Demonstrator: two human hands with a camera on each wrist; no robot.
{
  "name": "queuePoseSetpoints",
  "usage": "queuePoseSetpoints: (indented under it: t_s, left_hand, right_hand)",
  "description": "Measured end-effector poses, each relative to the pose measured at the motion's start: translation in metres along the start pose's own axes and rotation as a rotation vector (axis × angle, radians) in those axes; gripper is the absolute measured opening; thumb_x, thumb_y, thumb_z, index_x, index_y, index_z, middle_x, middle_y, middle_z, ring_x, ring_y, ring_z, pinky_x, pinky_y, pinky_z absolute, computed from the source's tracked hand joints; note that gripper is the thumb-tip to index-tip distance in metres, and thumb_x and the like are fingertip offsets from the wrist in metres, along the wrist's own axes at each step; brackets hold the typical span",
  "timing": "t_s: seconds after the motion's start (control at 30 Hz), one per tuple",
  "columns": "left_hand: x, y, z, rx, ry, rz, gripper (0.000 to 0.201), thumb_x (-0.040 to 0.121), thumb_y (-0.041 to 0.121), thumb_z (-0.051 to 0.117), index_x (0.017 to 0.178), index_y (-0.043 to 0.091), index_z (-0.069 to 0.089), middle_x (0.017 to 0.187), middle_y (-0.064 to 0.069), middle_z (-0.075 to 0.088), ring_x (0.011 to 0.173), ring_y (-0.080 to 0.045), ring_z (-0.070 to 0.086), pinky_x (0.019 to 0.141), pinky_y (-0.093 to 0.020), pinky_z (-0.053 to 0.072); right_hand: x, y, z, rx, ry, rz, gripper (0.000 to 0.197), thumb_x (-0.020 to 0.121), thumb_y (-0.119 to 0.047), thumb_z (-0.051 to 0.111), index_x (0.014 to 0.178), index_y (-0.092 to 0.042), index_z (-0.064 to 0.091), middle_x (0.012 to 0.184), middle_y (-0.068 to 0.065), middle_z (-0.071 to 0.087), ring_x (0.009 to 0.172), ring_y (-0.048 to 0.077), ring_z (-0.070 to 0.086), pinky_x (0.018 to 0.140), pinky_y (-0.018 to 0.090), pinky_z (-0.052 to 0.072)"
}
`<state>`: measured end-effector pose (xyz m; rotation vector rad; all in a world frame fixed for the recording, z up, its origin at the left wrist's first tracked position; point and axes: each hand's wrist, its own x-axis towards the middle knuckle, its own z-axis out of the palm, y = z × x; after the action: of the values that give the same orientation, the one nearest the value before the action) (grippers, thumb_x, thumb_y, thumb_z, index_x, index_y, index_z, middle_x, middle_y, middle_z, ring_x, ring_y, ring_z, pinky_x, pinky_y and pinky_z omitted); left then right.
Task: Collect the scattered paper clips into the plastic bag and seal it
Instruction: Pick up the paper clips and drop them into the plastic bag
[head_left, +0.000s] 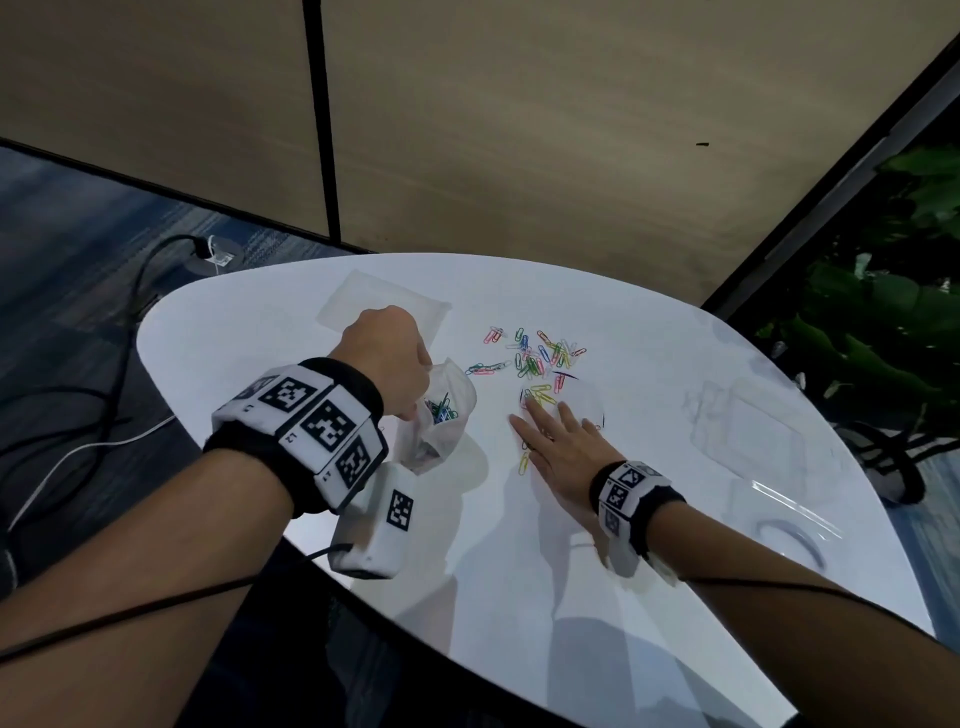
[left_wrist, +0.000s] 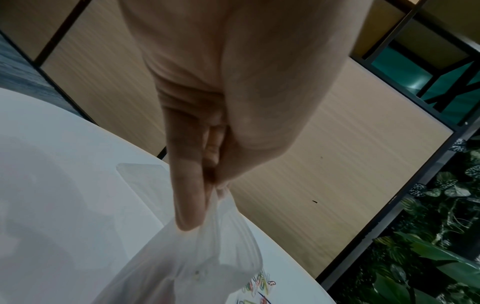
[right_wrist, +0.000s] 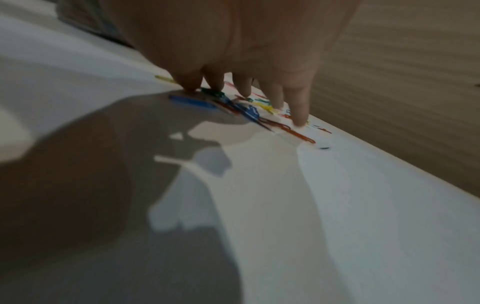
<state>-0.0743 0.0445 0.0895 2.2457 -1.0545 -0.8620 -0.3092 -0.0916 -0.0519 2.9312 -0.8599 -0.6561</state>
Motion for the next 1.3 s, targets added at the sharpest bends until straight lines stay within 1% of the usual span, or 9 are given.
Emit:
queuePoseSetpoints:
  t_s: [0.23, 0.47, 0.6, 0.7, 0.8, 0.87, 0.97, 1.13, 1.3]
  left_hand:
    - [0.001, 0.004, 0.002, 0.003, 0.005, 0.004, 0.021, 0.081, -0.006, 0.068, 0.098, 0.005, 0.074, 0.091, -0.019, 0.074, 0.087, -0.037, 0.074, 0.082, -0.045, 0.062]
    - [0.001, 0.003, 0.002, 0.019, -0.003, 0.001, 0.023, 0.081, -0.007, 0.066, 0.098, 0.007, 0.074, 0.091, -0.019, 0.074, 0.084, -0.036, 0.074, 0.079, -0.044, 0.063]
    - [0.001, 0.003, 0.001, 0.02, -0.01, -0.002, 0.026, 0.08, -0.008, 0.065, 0.099, 0.007, 0.074, 0.091, -0.019, 0.074, 0.087, -0.037, 0.074, 0.081, -0.045, 0.062]
    - [0.001, 0.003, 0.0, 0.018, -0.012, -0.007, 0.025, 0.081, -0.009, 0.064, 0.097, 0.007, 0.074, 0.087, -0.019, 0.074, 0.084, -0.036, 0.075, 0.08, -0.044, 0.063]
    - [0.0, 0.003, 0.0, 0.015, -0.015, -0.004, 0.025, 0.081, -0.01, 0.062, 0.096, 0.007, 0.074, 0.085, -0.018, 0.074, 0.082, -0.035, 0.075, 0.08, -0.044, 0.063]
    - [-0.001, 0.003, 0.001, 0.019, -0.02, 0.0, 0.025, 0.081, -0.01, 0.063, 0.097, 0.006, 0.074, 0.087, -0.019, 0.074, 0.085, -0.036, 0.075, 0.081, -0.044, 0.063]
    - [-0.002, 0.005, 0.003, 0.016, -0.026, 0.002, 0.024, 0.081, -0.009, 0.065, 0.097, 0.007, 0.075, 0.089, -0.019, 0.074, 0.087, -0.037, 0.074, 0.081, -0.044, 0.062]
    - [-0.003, 0.011, 0.007, 0.003, -0.048, 0.007, 0.021, 0.084, -0.007, 0.064, 0.096, 0.007, 0.074, 0.087, -0.018, 0.075, 0.083, -0.035, 0.076, 0.078, -0.044, 0.063]
    - [-0.004, 0.018, 0.011, -0.022, -0.054, -0.006, 0.019, 0.091, -0.001, 0.055, 0.095, 0.005, 0.073, 0.077, -0.016, 0.074, 0.073, -0.033, 0.077, 0.075, -0.043, 0.064]
  right_hand:
    - [-0.006, 0.002, -0.002, 0.13, -0.029, -0.078, 0.061, 0.096, -0.027, 0.04, 0.152, -0.013, 0.021, 0.16, 0.014, 0.012, 0.143, 0.032, 0.024, 0.114, 0.047, 0.032]
    - [-0.008, 0.007, -0.011, 0.058, -0.031, -0.047, 0.091, 0.077, -0.024, 0.055, 0.151, -0.037, 0.003, 0.162, 0.002, -0.007, 0.145, 0.034, 0.013, 0.104, 0.049, 0.043]
    - [-0.002, 0.004, 0.0, -0.056, -0.133, -0.091, 0.088, 0.084, -0.014, 0.054, 0.152, -0.027, 0.0, 0.16, 0.014, 0.001, 0.137, 0.044, 0.027, 0.106, 0.051, 0.04]
    - [-0.005, -0.004, -0.006, -0.036, -0.096, -0.044, 0.067, 0.089, -0.005, 0.052, 0.15, -0.012, 0.022, 0.155, 0.017, 0.021, 0.127, 0.037, 0.042, 0.098, 0.043, 0.046]
    - [-0.006, -0.01, -0.008, -0.005, 0.038, -0.026, 0.03, 0.092, -0.005, 0.044, 0.12, -0.004, 0.056, 0.122, 0.013, 0.054, 0.104, 0.032, 0.057, 0.073, 0.033, 0.043]
    - [-0.004, -0.008, -0.006, 0.028, 0.066, 0.027, 0.024, 0.092, -0.008, 0.045, 0.103, -0.005, 0.066, 0.108, 0.01, 0.06, 0.097, 0.029, 0.061, 0.073, 0.032, 0.046]
    - [0.001, -0.004, -0.018, 0.243, 0.099, 0.17, 0.024, 0.087, -0.008, 0.052, 0.098, -0.007, 0.074, 0.101, 0.008, 0.066, 0.094, 0.027, 0.064, 0.079, 0.029, 0.051]
    - [0.009, 0.018, -0.033, 0.84, 0.143, 0.548, 0.011, 0.075, -0.016, 0.079, 0.086, -0.017, 0.08, 0.081, -0.003, 0.074, 0.069, 0.004, 0.062, 0.063, 0.01, 0.047]
    - [0.011, 0.023, -0.056, 1.759, 0.149, 0.607, 0.019, 0.078, 0.001, 0.077, 0.096, 0.004, 0.071, 0.101, 0.021, 0.073, 0.081, 0.023, 0.074, 0.078, 0.028, 0.061]
